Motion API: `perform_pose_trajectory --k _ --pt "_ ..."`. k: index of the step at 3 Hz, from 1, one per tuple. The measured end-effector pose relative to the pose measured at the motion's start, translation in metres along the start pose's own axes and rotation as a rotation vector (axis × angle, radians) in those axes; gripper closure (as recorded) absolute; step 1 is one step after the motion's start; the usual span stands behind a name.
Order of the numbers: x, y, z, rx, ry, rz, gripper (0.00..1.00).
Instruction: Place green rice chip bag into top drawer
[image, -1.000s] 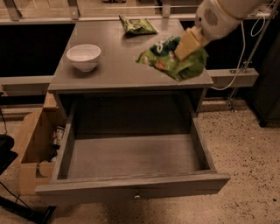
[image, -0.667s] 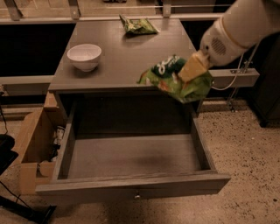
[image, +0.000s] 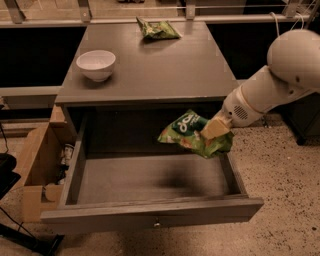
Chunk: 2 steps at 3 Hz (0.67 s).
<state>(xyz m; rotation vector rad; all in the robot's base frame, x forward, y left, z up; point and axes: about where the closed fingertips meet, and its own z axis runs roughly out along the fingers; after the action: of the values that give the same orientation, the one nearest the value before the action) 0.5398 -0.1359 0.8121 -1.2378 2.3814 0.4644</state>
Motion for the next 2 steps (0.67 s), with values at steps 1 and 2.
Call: perform_pose_trajectory --k 1,2 --pt "0.028 -0.031 0.045 -0.064 0.030 0.029 1.00" --pt "0.079 -0.045 0.088 -0.176 0.103 0.156 0.98"
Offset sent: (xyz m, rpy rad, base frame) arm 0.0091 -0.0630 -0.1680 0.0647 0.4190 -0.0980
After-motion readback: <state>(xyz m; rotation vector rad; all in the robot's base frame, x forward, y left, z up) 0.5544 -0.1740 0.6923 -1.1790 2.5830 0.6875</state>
